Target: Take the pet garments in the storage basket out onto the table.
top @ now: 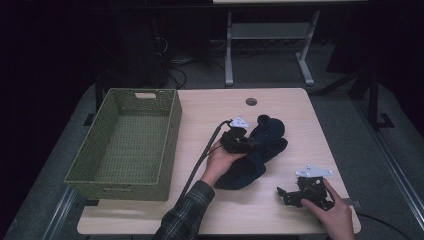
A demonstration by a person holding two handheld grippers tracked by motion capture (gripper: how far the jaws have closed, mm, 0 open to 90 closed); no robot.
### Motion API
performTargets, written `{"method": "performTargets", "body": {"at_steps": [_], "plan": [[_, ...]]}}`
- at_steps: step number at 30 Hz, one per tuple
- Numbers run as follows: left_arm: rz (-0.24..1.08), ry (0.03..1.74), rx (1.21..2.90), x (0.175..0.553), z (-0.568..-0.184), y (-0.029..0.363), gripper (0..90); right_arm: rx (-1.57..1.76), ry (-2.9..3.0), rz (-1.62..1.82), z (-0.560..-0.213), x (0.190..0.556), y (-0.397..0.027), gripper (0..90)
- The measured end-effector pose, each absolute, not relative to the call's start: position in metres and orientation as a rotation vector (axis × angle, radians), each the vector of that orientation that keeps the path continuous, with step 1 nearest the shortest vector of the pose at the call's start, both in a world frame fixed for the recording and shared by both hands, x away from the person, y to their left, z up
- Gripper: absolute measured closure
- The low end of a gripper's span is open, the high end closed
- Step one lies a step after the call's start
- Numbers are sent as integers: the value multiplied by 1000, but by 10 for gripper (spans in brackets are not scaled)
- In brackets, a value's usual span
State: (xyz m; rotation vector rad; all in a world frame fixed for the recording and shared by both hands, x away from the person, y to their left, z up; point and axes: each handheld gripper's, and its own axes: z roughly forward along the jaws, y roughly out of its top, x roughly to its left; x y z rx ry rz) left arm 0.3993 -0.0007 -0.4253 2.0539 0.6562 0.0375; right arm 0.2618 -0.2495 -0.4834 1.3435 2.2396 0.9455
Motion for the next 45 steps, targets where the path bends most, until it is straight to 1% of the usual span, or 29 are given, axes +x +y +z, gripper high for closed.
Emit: {"method": "performTargets", "body": {"at_steps": [1, 5, 9, 13, 16, 21, 31, 34, 40, 45], "plan": [[31, 658, 2047, 398, -425, -1, 657, 1344, 2240, 945, -483, 262, -249, 11], [34, 637, 2054, 395, -417, 4, 509, 1342, 2242, 943, -483, 262, -250, 11], [45, 636, 2048, 394, -411, 10, 391, 1340, 2242, 943, -483, 262, -250, 11], [91, 629, 2058, 391, -407, 17, 286, 1339, 2243, 943, -483, 262, -250, 11], [99, 634, 2066, 387, -404, 22, 233, 1341, 2243, 942, -483, 262, -250, 11], [123, 632, 2079, 377, -398, 35, 182, 1340, 2243, 942, -483, 262, -250, 11], [191, 635, 2078, 358, -390, 58, 166, 1336, 2244, 942, -483, 262, -250, 11], [216, 631, 2092, 350, -389, 65, 149, 1337, 2243, 942, -483, 262, -250, 11], [267, 632, 2094, 334, -390, 82, 141, 1337, 2243, 942, -483, 262, -250, 10], [281, 641, 2097, 322, -398, 96, 140, 1340, 2243, 942, -483, 262, -250, 11]]}}
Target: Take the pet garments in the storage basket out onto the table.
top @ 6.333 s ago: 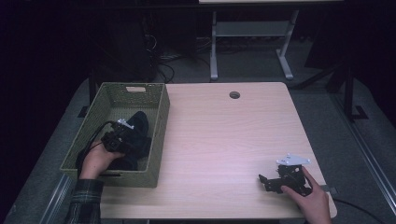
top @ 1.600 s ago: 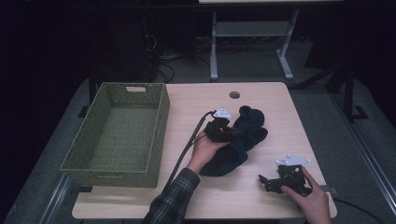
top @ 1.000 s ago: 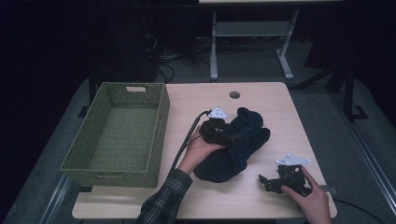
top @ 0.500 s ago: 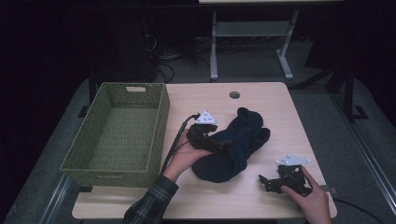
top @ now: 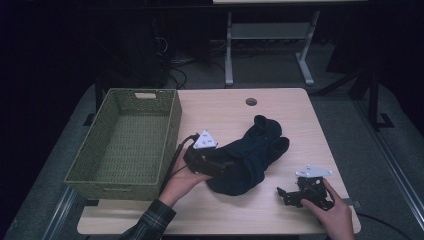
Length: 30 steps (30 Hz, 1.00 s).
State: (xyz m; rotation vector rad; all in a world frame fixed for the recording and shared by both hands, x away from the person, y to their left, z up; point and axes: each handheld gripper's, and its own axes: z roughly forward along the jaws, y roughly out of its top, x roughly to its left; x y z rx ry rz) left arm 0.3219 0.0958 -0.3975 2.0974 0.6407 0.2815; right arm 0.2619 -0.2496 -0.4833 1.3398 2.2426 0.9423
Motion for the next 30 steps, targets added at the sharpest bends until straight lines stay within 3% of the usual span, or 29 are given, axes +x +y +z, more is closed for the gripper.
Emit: {"method": "performTargets", "body": {"at_steps": [17, 30], "plan": [[251, 716, 2183, 273, -443, 119, 141, 1339, 2243, 942, -483, 262, -250, 11], [261, 751, 2298, 271, -472, 121, 131, 1339, 2243, 942, -483, 262, -250, 11]]}}
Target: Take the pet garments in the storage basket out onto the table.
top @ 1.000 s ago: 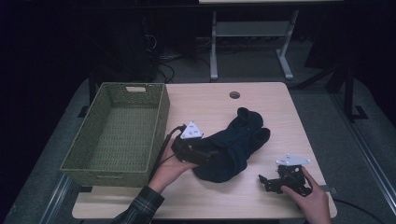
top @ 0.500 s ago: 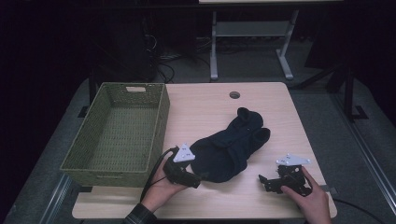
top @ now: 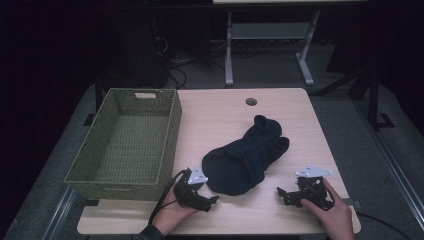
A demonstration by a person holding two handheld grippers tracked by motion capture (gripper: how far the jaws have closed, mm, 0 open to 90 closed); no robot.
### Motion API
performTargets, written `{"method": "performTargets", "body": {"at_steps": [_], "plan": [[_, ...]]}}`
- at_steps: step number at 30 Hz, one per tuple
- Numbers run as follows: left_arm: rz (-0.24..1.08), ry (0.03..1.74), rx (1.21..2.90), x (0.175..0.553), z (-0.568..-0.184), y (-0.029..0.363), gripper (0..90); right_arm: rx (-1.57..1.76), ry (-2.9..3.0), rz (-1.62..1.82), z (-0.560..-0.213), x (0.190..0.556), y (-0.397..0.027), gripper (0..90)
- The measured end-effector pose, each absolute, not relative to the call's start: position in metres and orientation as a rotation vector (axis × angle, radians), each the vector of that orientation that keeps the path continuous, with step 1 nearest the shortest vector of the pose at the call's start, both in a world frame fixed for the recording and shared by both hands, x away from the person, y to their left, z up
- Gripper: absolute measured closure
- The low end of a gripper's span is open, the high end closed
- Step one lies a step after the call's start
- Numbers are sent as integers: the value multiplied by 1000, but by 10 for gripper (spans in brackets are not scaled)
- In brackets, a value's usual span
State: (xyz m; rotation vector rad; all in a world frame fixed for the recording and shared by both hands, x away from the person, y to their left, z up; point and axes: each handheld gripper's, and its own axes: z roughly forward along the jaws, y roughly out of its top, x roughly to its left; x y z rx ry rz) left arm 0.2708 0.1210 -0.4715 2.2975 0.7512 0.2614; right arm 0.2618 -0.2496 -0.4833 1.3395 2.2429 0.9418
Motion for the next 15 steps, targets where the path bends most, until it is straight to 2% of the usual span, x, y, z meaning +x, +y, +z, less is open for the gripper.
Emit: {"method": "performTargets", "body": {"at_steps": [2, 15], "plan": [[294, 728, 2295, 269, -473, 121, 127, 1339, 2243, 942, -483, 262, -250, 11], [296, 696, 2259, 267, -477, 126, 127, 1340, 2242, 942, -483, 262, -250, 11]]}}
